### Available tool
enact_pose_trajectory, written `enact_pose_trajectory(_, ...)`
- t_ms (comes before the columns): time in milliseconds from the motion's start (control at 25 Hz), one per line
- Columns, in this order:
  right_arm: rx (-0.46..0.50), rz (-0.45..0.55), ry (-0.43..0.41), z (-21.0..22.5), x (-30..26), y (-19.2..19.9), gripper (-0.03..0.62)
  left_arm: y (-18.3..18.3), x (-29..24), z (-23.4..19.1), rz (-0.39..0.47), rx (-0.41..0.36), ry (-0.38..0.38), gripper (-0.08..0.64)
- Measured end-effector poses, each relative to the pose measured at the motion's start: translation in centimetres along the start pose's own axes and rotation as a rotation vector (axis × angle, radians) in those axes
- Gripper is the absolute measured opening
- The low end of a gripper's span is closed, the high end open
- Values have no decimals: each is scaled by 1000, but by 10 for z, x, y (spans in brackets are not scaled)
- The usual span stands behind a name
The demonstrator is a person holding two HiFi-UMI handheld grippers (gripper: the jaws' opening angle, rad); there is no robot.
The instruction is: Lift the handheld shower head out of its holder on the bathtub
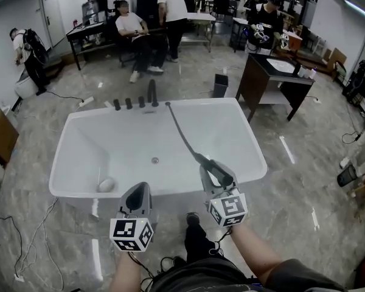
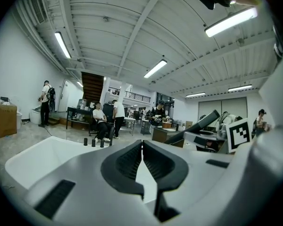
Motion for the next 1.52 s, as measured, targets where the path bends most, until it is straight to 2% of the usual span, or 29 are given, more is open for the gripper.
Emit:
enact_pose_trajectory(440,-55,-41,20,-10,45,25,138,12,19,24,-11,4,18,17)
enact_pose_trajectory(1520,-72,-47,34,-9,42,27,137,11,28,20,-20,-10,-6,17)
Point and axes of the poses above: the fingertips, and each gripper's own axes: x backward along the fingers, z to its right, y out of its underside, the point moved 4 cm from there along x, backward along the fingers, and after that the axes turned 13 degrees about -y, right-handed, at the moved point
